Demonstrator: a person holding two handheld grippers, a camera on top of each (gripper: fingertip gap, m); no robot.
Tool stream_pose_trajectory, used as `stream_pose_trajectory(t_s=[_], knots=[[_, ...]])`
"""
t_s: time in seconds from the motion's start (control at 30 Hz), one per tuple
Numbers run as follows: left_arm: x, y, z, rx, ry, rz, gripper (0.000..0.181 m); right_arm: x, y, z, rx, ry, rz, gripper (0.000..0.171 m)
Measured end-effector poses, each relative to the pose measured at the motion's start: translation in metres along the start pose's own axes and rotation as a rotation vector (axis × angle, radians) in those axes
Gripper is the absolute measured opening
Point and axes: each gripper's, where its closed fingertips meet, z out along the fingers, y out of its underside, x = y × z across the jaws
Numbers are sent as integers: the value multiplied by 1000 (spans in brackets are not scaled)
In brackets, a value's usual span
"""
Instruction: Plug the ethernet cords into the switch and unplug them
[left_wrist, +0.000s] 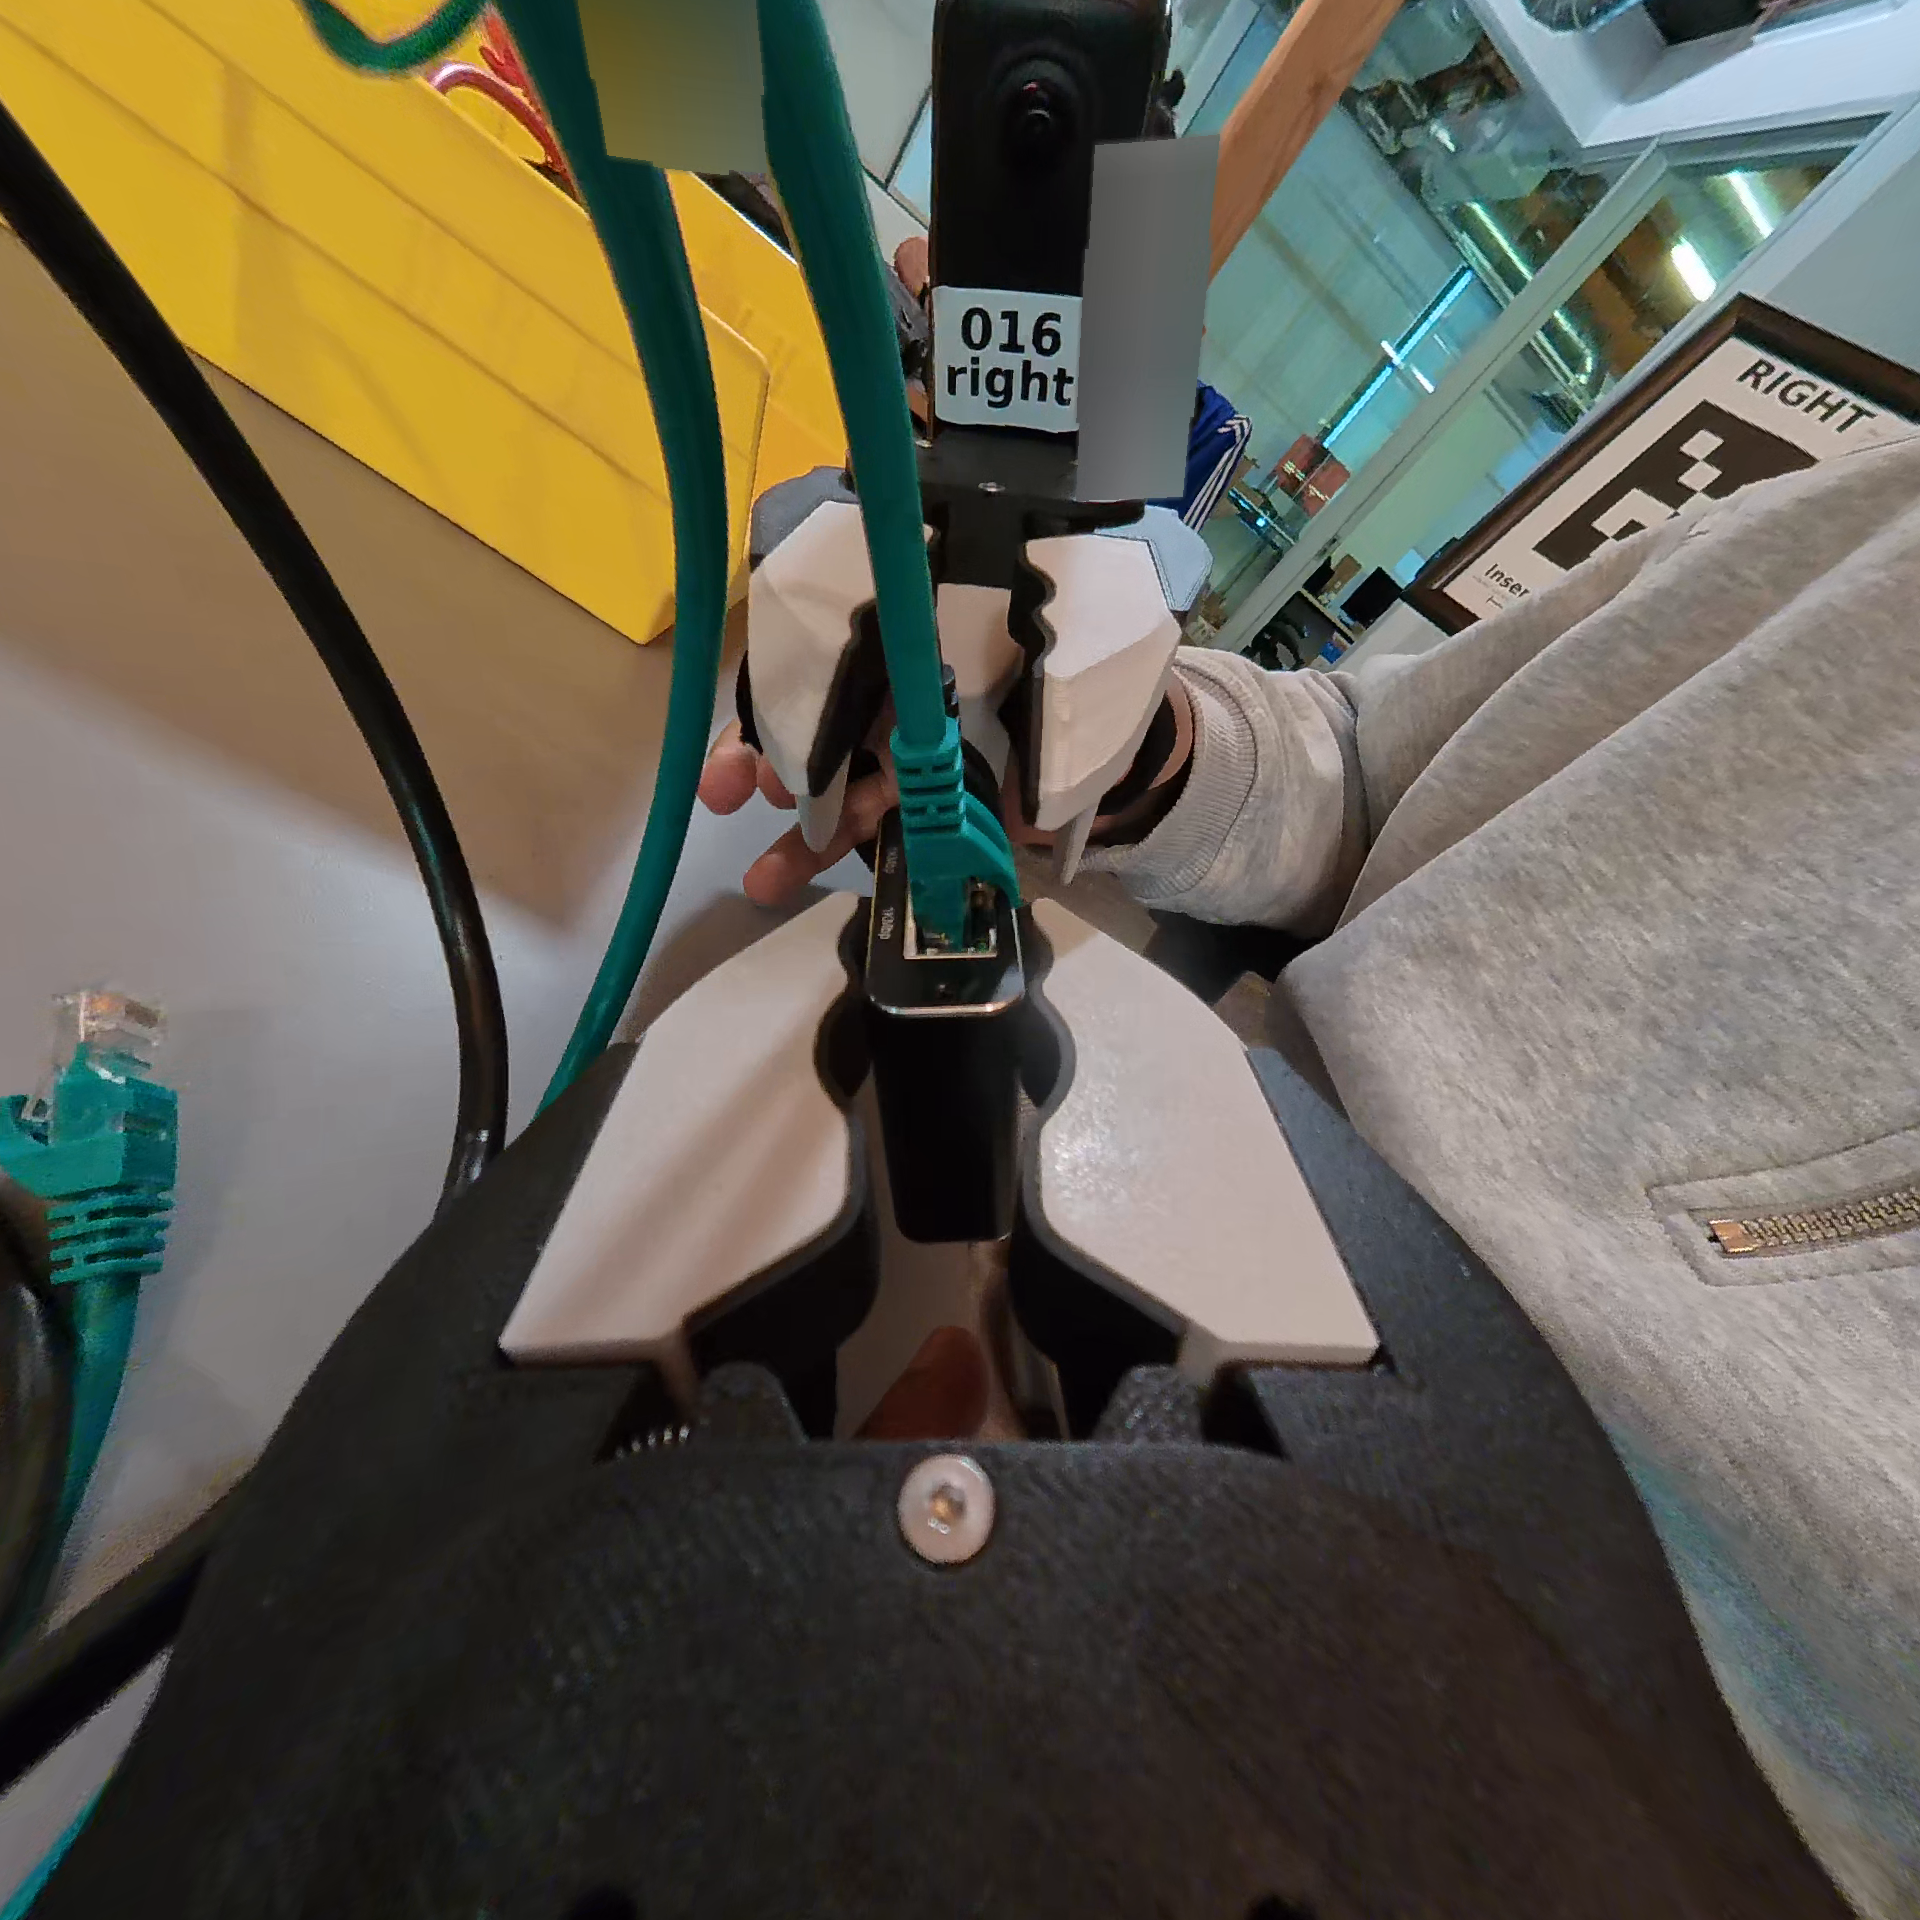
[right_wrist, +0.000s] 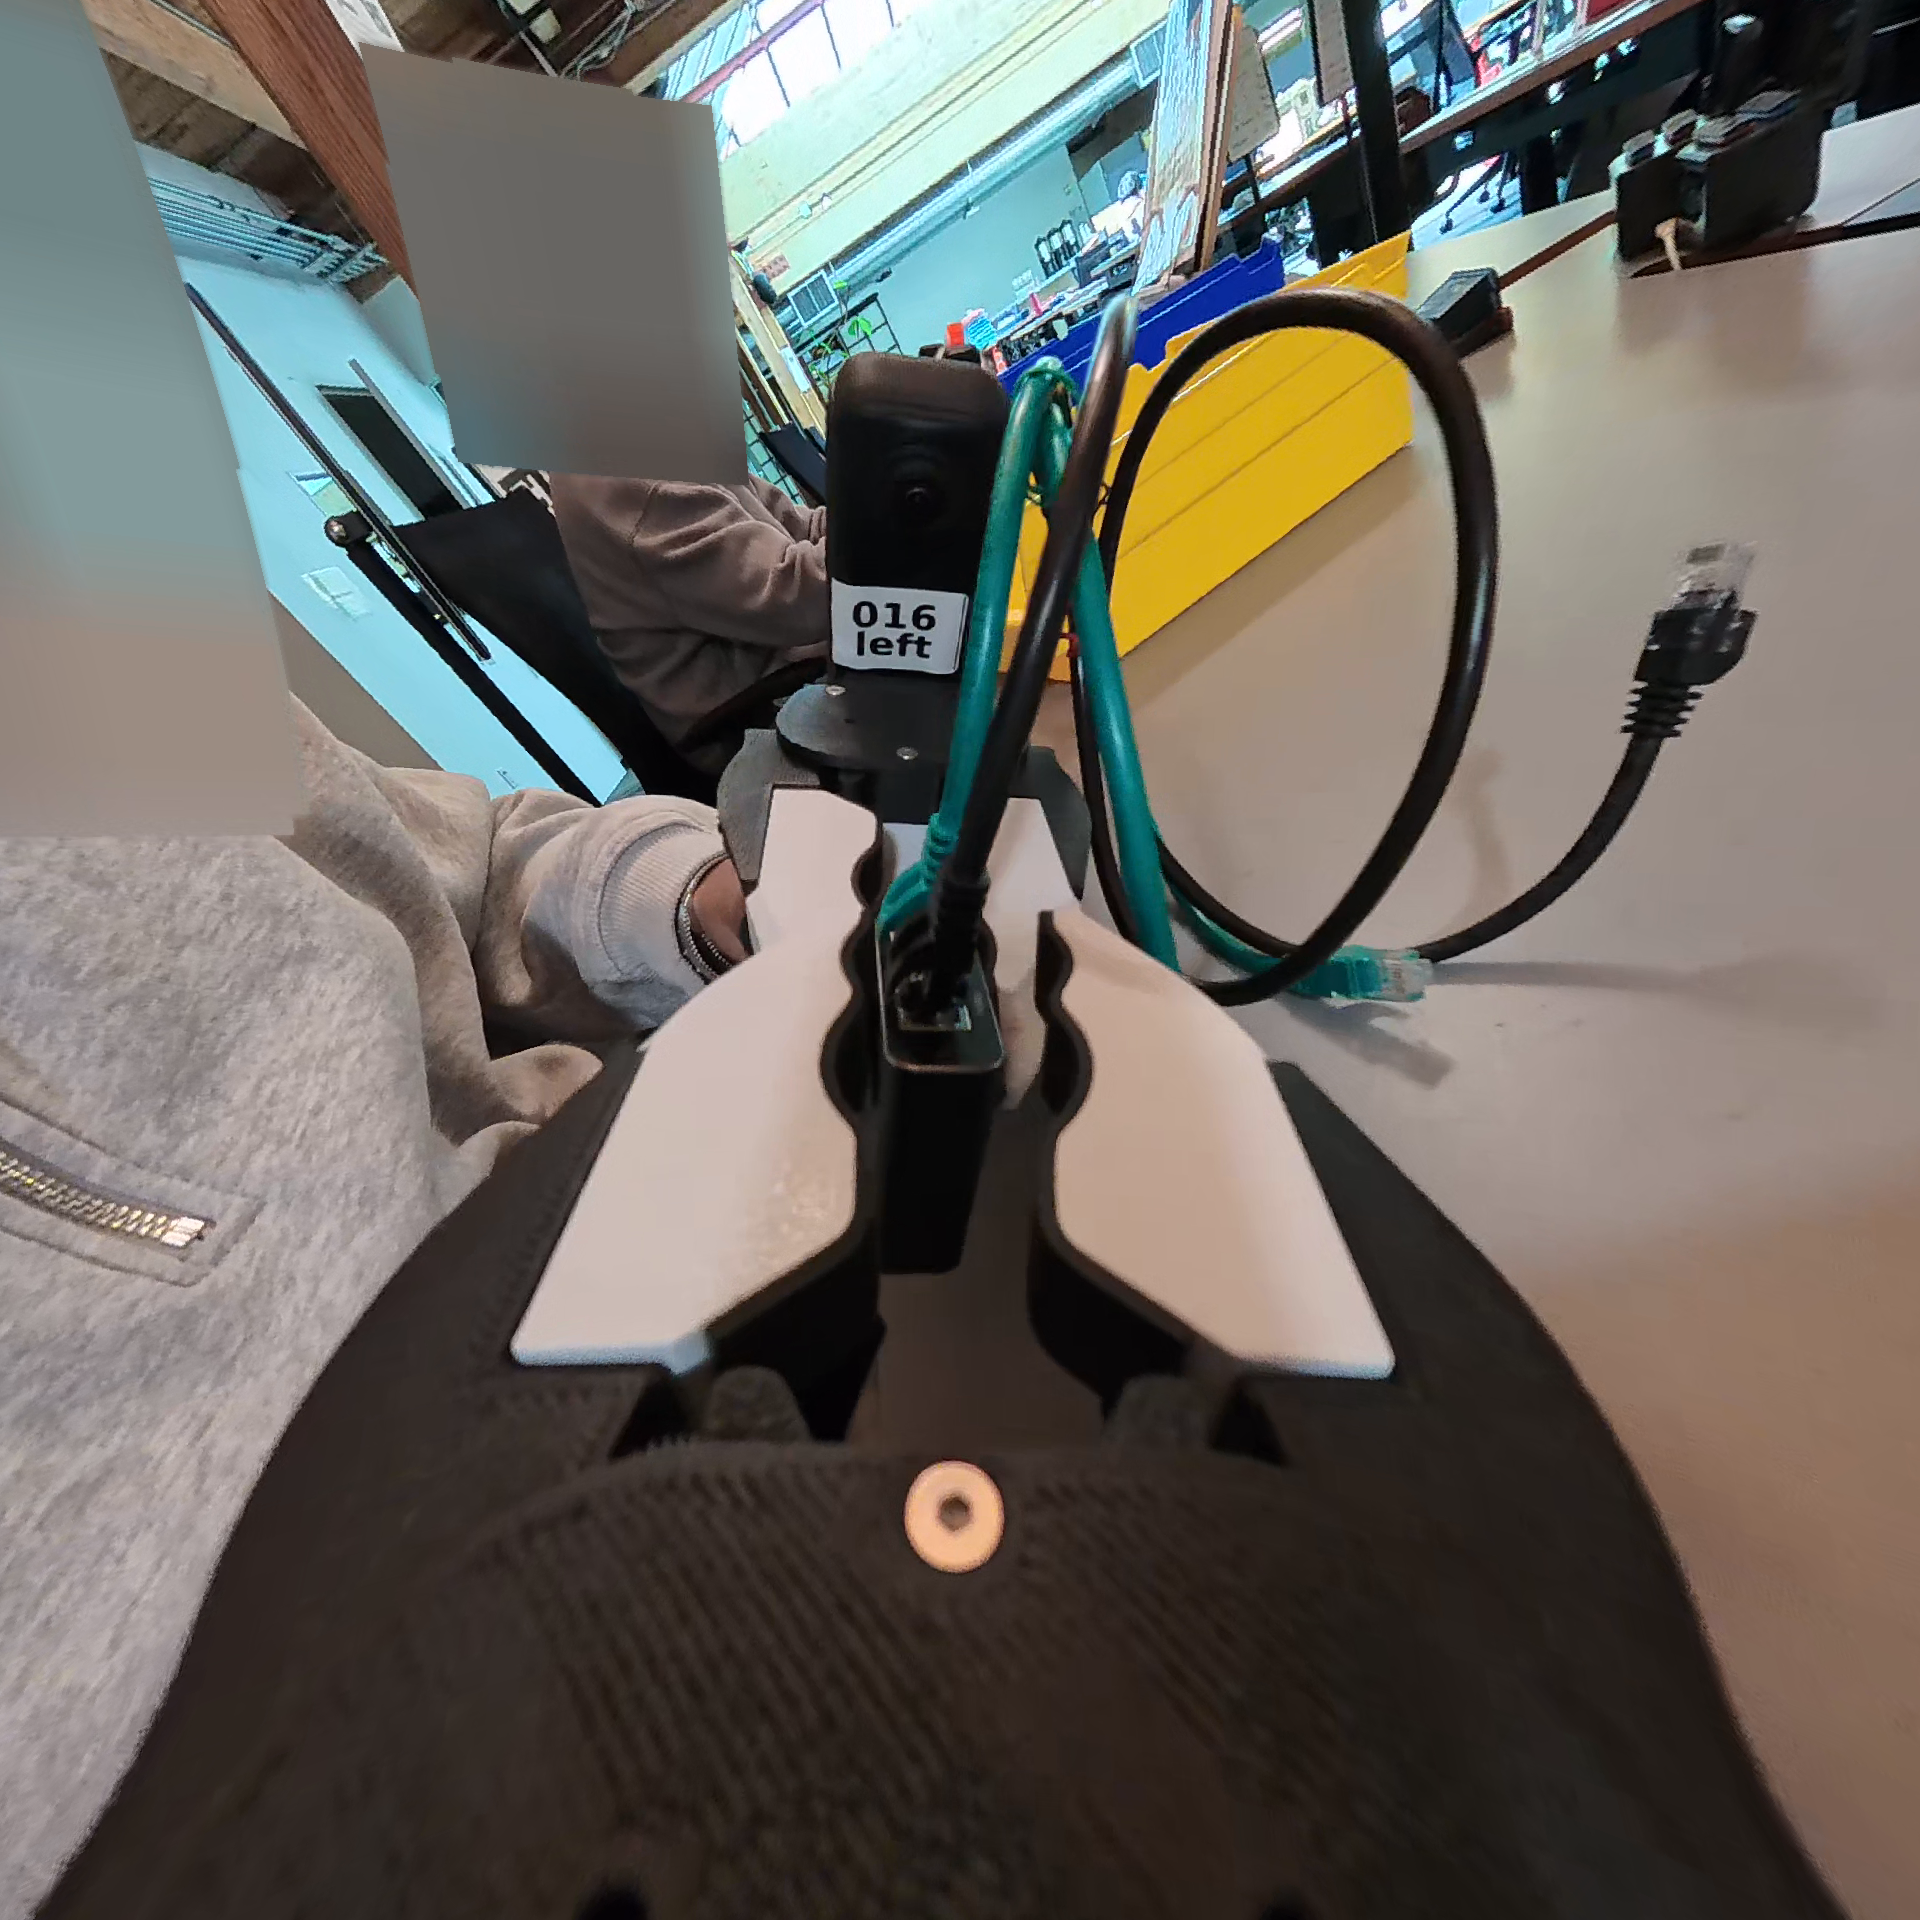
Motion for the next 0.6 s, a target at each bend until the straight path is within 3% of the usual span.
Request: stream_pose_trajectory(t_s=[0.37,0.6], knots=[[0,-2,-2,13,6,-7,24,-2,-3,-3,3,-21,-12,17],[-1,-4,-3,18,3,-11,24,-2,-1,0,-5,-17,5,29]])
